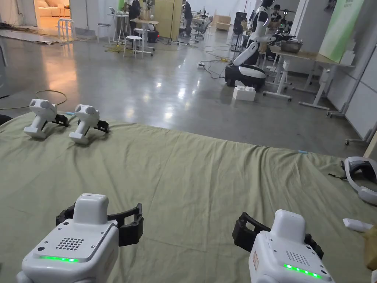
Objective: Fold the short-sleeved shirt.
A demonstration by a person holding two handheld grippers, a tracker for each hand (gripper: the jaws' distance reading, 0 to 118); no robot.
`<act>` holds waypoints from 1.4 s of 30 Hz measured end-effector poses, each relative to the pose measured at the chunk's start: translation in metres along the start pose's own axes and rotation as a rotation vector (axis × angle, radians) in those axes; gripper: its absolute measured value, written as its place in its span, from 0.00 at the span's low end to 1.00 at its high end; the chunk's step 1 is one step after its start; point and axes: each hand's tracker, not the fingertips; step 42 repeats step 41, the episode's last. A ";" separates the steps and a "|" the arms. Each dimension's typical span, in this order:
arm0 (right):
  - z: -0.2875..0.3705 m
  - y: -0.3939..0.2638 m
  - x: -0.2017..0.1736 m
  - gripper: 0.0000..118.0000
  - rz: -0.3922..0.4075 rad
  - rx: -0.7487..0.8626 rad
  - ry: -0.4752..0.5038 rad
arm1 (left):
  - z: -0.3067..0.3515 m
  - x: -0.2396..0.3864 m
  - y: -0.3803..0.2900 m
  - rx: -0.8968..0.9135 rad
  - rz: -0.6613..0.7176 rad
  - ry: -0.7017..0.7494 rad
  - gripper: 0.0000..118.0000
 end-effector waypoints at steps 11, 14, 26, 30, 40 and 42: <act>-0.006 0.006 0.009 0.96 -0.063 -0.038 0.063 | -0.009 -0.004 0.000 -0.024 -0.033 0.096 0.93; -0.011 0.007 0.015 0.97 -0.111 -0.108 0.114 | -0.012 -0.004 0.000 -0.029 -0.050 0.085 0.93; -0.021 -0.003 0.028 0.97 -0.095 -0.028 0.131 | -0.025 -0.004 -0.006 -0.060 -0.084 0.060 0.93; -0.020 -0.004 0.026 0.97 -0.062 0.035 0.121 | -0.024 -0.005 -0.006 -0.042 -0.070 0.053 0.93; -0.022 -0.011 0.019 0.97 0.037 0.107 0.093 | -0.021 -0.006 -0.002 0.033 -0.095 0.059 0.93; -0.023 -0.011 0.019 0.97 0.037 0.111 0.096 | -0.021 -0.006 -0.001 0.046 -0.091 0.056 0.93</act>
